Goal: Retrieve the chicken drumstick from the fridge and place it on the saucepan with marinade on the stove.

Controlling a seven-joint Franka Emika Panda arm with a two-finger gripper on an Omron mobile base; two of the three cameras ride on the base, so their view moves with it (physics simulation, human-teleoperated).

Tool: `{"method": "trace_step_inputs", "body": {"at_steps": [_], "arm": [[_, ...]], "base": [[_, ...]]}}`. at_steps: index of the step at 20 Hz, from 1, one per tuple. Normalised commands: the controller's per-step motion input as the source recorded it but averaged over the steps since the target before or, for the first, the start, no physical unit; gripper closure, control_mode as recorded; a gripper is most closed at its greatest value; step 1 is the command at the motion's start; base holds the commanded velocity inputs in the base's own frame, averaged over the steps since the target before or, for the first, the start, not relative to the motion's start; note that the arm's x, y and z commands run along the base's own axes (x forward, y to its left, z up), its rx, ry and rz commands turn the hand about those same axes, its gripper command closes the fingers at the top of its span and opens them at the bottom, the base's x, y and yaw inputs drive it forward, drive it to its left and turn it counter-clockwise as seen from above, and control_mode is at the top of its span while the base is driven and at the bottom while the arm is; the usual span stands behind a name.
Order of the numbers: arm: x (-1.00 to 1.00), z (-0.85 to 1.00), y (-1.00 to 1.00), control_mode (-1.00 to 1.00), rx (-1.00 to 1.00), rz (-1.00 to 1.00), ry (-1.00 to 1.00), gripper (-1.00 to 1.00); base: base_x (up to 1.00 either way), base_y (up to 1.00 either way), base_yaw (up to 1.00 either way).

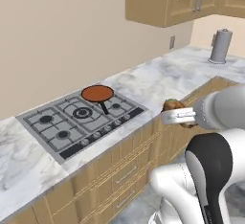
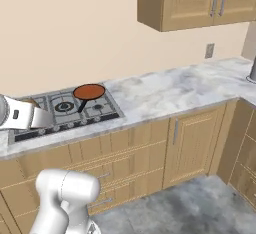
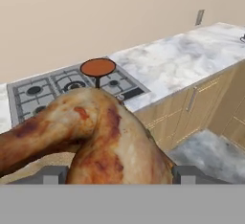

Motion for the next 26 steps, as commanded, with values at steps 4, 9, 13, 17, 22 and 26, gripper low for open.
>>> {"method": "trace_step_inputs", "body": {"at_steps": [4,9,13,17,22,26], "arm": [[0.00,0.00,0.00,1.00,0.00,0.00,0.00,1.00],[0.00,0.00,0.00,1.00,0.00,0.00,0.00,1.00],[0.00,0.00,0.00,1.00,0.00,0.00,0.00,1.00],[0.00,0.00,0.00,1.00,0.00,0.00,0.00,1.00],[0.00,0.00,0.00,1.00,0.00,0.00,0.00,1.00],[0.00,0.00,0.00,1.00,0.00,0.00,0.00,1.00]], "base": [[0.92,-0.18,0.34],[0.90,-0.25,0.30],[0.62,-0.35,0.26],[0.62,-0.26,0.25],[0.69,-0.29,0.28],[0.76,-0.51,0.27]]}}
